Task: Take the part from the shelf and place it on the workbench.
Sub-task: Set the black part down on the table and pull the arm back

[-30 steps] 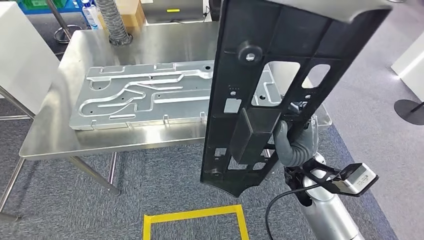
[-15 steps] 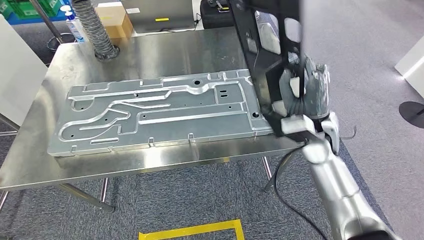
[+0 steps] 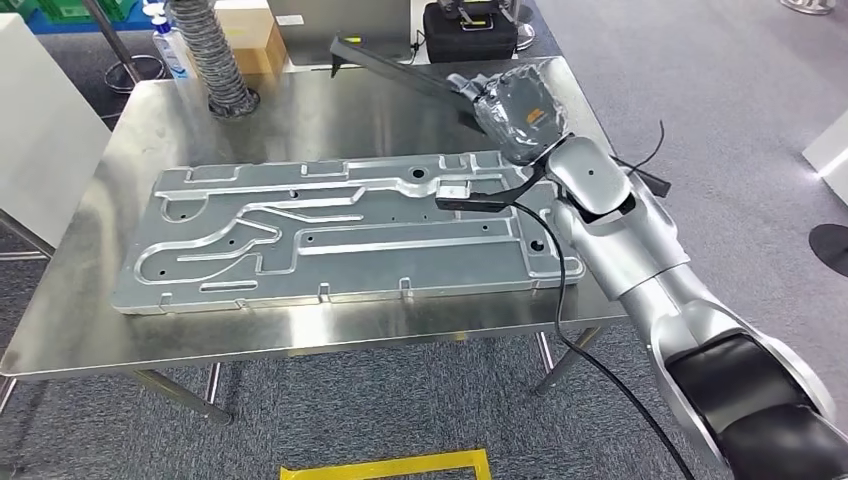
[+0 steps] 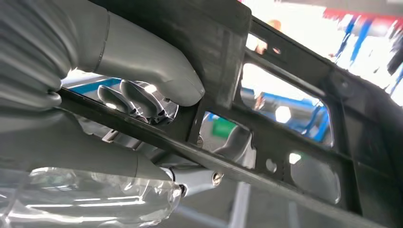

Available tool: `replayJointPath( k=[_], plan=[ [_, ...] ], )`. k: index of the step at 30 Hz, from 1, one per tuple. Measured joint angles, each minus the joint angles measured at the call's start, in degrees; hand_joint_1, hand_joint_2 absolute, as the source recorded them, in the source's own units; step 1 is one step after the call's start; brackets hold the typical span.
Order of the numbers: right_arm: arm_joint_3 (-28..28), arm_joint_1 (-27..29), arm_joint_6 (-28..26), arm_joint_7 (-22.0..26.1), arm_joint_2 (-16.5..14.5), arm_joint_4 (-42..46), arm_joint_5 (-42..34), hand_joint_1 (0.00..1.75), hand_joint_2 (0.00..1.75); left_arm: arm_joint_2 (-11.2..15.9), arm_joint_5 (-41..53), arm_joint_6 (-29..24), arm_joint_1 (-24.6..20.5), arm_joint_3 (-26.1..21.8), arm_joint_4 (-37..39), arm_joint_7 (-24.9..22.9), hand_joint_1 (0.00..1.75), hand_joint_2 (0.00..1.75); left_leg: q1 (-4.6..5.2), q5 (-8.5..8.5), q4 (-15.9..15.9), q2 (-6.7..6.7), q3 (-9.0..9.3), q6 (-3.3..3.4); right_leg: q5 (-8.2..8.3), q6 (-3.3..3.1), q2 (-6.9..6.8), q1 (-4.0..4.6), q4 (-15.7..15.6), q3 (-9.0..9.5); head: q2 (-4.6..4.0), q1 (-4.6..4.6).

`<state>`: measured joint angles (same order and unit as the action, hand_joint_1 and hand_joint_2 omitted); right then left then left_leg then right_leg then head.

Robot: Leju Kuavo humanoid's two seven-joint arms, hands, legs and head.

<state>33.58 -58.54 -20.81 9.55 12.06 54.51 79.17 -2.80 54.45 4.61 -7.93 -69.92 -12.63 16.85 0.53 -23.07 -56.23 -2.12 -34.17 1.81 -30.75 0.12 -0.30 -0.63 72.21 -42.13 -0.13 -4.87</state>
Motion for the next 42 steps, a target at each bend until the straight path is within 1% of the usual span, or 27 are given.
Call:
replayJointPath(
  k=[1,2,4,5,7,10,11,12,14,15,16,17,18,20,21,22,25,27,30,31,32,33,34,36,38,40,42],
  plan=[
    [1.31,-0.65,0.79,0.53,-0.20,-2.36,-0.12,1.75,1.75,-0.15,0.03,0.00,-0.13,0.01,0.00,-0.03,0.00,0.00,-0.11,-0.19,-0.20,-0.39,0.03,-0.05,0.28,0.16,0.02,-0.12,1.39,-0.89,0.00,0.00],
    [2.60,-1.13,1.68,1.00,-0.32,-4.66,-0.47,1.75,1.75,-0.32,0.03,0.02,-0.25,0.01,0.00,-0.03,0.00,0.00,-0.29,-0.45,-0.50,-0.80,0.09,-0.16,1.61,0.33,0.01,-0.26,0.69,-0.76,0.00,0.00],
    [4.58,-1.47,3.31,1.61,-0.40,-8.62,-1.62,1.75,1.75,-0.62,-0.04,0.14,-0.38,0.02,0.00,0.03,0.00,0.00,-0.74,-1.26,-1.39,-1.73,0.20,-0.57,5.70,0.60,-0.13,-0.51,-5.65,1.99,0.00,0.00],
    [5.22,-1.61,4.05,1.76,-0.56,-10.31,-2.24,1.75,1.75,-0.74,-0.07,0.22,-0.42,0.02,0.00,0.08,0.00,0.00,-0.83,-1.66,-1.90,-2.08,0.08,-0.85,6.96,0.66,-0.31,-0.44,-8.71,3.43,0.00,0.01],
    [6.28,-2.01,4.94,1.78,-0.99,-13.59,-3.07,1.75,1.75,-0.92,-0.01,0.33,-0.35,0.02,0.01,0.14,0.00,0.00,-0.91,-2.09,-2.50,-2.61,-0.59,-1.41,6.90,0.48,-0.64,-0.21,-11.91,4.97,0.00,0.02],
    [7.61,-2.10,5.05,1.51,-1.22,-17.39,-3.38,1.75,1.75,-1.18,0.19,0.36,-0.20,0.05,0.04,0.14,0.00,0.00,-1.02,-2.42,-2.76,-2.93,-1.08,-2.22,6.33,-0.19,-1.12,-0.07,-12.82,5.46,0.00,0.01],
    [7.94,-2.01,4.86,1.47,-1.19,-18.30,-3.37,1.75,1.75,-1.25,0.25,0.39,-0.24,0.09,0.04,0.14,0.00,0.00,-0.99,-3.02,-3.73,-2.41,-1.39,-2.51,6.28,-0.49,-1.44,-0.07,-13.10,5.75,0.00,0.01],
    [8.22,-1.91,4.61,1.47,-1.03,-19.08,-3.26,1.75,1.75,-1.28,0.33,0.43,-0.34,0.14,0.04,0.15,0.00,0.00,-0.95,-4.12,-5.75,-1.61,-2.31,-2.80,6.22,-0.80,-1.82,-0.07,-13.35,6.10,0.00,0.01],
    [8.93,-1.52,3.67,2.00,-0.29,-20.25,-2.80,1.75,1.75,-1.31,0.58,0.51,-0.61,0.26,0.04,0.16,0.00,0.00,-0.93,-7.34,-12.92,0.34,-6.00,-3.20,5.90,-1.29,-2.61,0.18,-13.53,6.64,0.00,0.00],
    [9.42,-1.18,3.03,2.54,0.27,-20.67,-2.40,1.75,1.75,-1.32,0.73,0.53,-0.69,0.36,0.04,0.16,0.00,0.00,-0.94,-8.56,-16.50,0.82,-8.10,-3.28,5.73,-1.39,-2.93,0.30,-13.52,6.84,0.00,0.00],
    [9.99,-0.72,2.29,3.26,0.82,-21.00,-1.97,1.75,1.75,-1.32,0.92,0.54,-0.72,0.50,0.04,0.16,0.00,0.00,-0.96,-8.88,-18.69,1.04,-9.58,-3.30,5.57,-1.40,-3.22,0.39,-13.52,7.03,0.00,0.01],
    [10.56,-0.18,1.40,3.93,1.32,-21.27,-1.57,1.75,1.75,-1.33,1.09,0.54,-0.73,0.67,0.04,0.16,0.00,0.00,-0.96,-7.98,-18.58,1.09,-9.94,-3.29,5.41,-1.34,-3.43,0.42,-13.50,7.22,0.00,0.01],
    [11.08,0.33,0.42,4.46,1.66,-21.47,-1.19,1.75,1.75,-1.33,1.22,0.53,-0.75,0.85,0.04,0.19,0.00,0.00,-0.97,-6.05,-16.09,1.08,-9.07,-3.23,5.25,-1.23,-3.58,0.44,-13.49,7.44,0.00,0.01],
    [12.10,1.06,-1.81,5.15,2.00,-21.66,-0.68,1.75,1.75,-1.32,1.45,0.34,-0.86,1.10,0.04,0.29,0.00,0.00,-0.93,-1.73,-7.80,0.63,-5.47,-3.00,4.90,-0.87,-3.68,0.47,-13.39,7.84,0.00,0.01],
    [12.62,1.31,-2.83,5.45,2.07,-21.68,-0.53,1.75,1.75,-1.32,1.58,0.21,-0.92,1.16,0.04,0.42,0.00,0.00,-0.82,-0.43,-4.65,0.38,-4.12,-2.72,4.77,-0.58,-3.62,0.55,-13.35,7.99,0.00,0.01],
    [13.15,1.57,-3.69,5.75,2.13,-21.67,-0.49,1.75,1.75,-1.32,1.71,0.09,-0.98,1.22,0.04,0.59,0.00,0.00,-0.66,0.11,-2.92,0.12,-3.43,-2.37,4.66,-0.29,-3.60,0.61,-13.35,8.10,0.00,0.02],
    [14.61,2.44,-5.66,6.84,2.19,-21.60,-0.65,1.75,1.75,-1.38,1.93,-0.05,-1.02,1.50,0.04,1.52,0.00,0.00,-0.39,0.33,-2.10,-0.12,-3.00,-1.10,4.34,0.69,-3.66,0.42,-13.49,8.35,0.00,0.02],
    [16.08,3.13,-6.84,7.59,2.16,-21.28,-1.24,1.75,1.75,-1.48,1.97,-0.15,-1.08,1.80,0.04,2.24,0.00,0.00,-0.66,0.67,-1.59,-0.40,-2.39,-0.40,2.58,1.06,-2.65,0.07,-11.13,7.45,0.00,0.02],
    [18.52,4.67,-7.98,8.20,1.75,-20.70,-2.77,1.75,1.75,-1.56,2.03,-0.28,-1.25,2.25,0.03,2.88,0.00,0.00,-0.63,0.69,-1.46,-0.85,-2.10,0.02,-2.22,1.26,-0.75,-0.27,-0.37,2.66,0.00,0.02],
    [19.22,5.11,-8.39,8.60,1.56,-20.54,-3.60,1.75,1.75,-1.57,2.07,-0.33,-1.24,2.35,0.04,3.09,0.00,0.00,-0.58,0.63,-1.51,-1.01,-2.07,0.09,-2.79,1.30,-0.57,-0.31,2.27,1.36,0.00,0.02],
    [19.96,5.43,-8.80,9.16,1.40,-20.28,-4.63,1.75,1.75,-1.59,2.11,-0.38,-1.18,2.43,0.04,3.34,0.00,0.00,-0.54,0.55,-1.59,-1.17,-2.01,0.12,-2.28,1.28,-0.52,-0.32,2.85,0.99,0.00,0.02],
    [20.82,5.63,-9.17,9.73,1.33,-19.89,-5.79,1.75,1.75,-1.62,2.18,-0.42,-1.12,2.50,0.04,3.58,0.00,0.00,-0.53,0.43,-1.72,-1.27,-1.91,0.09,-0.69,1.18,-0.55,-0.32,0.98,1.80,0.00,0.02],
    [21.85,5.74,-9.47,10.15,1.31,-19.37,-6.98,1.75,1.75,-1.67,2.26,-0.44,-1.07,2.56,0.04,3.80,0.00,0.00,-0.52,0.26,-1.89,-1.36,-1.77,0.01,1.54,0.99,-0.72,-0.30,-2.71,3.52,0.00,0.02],
    [24.13,5.78,-9.71,10.55,1.29,-18.28,-8.96,0.87,0.87,-1.76,2.41,-0.43,-1.01,2.64,0.04,4.10,0.00,0.87,-0.33,-0.11,-2.21,-1.36,-1.75,-0.37,4.28,0.53,-1.59,0.05,-10.05,7.14,0.00,0.02],
    [26.30,5.95,-9.70,10.76,1.25,-17.26,-10.61,0.00,0.00,-1.81,2.46,-0.45,-0.93,2.70,0.04,4.22,0.00,1.75,-0.14,-0.14,-2.16,-1.23,-1.92,-0.92,4.42,0.19,-2.19,0.49,-12.97,8.52,0.00,0.01],
    [27.96,6.45,-9.49,11.02,1.22,-16.60,-11.97,0.00,0.00,-1.82,2.49,-0.60,-0.85,2.75,0.04,4.11,0.00,1.75,-0.13,-0.08,-2.03,-1.14,-1.87,-1.48,4.58,-0.20,-2.15,0.45,-13.65,8.71,0.00,0.01],
    [29.10,7.02,-9.33,11.11,1.24,-16.20,-12.87,0.00,0.00,-1.86,2.52,-0.83,-0.89,2.87,0.04,3.91,0.00,1.75,-0.12,-1.71,-4.15,-0.58,-2.60,-2.20,4.88,-0.84,-2.55,0.15,-14.30,9.05,0.00,0.00]
  ],
)
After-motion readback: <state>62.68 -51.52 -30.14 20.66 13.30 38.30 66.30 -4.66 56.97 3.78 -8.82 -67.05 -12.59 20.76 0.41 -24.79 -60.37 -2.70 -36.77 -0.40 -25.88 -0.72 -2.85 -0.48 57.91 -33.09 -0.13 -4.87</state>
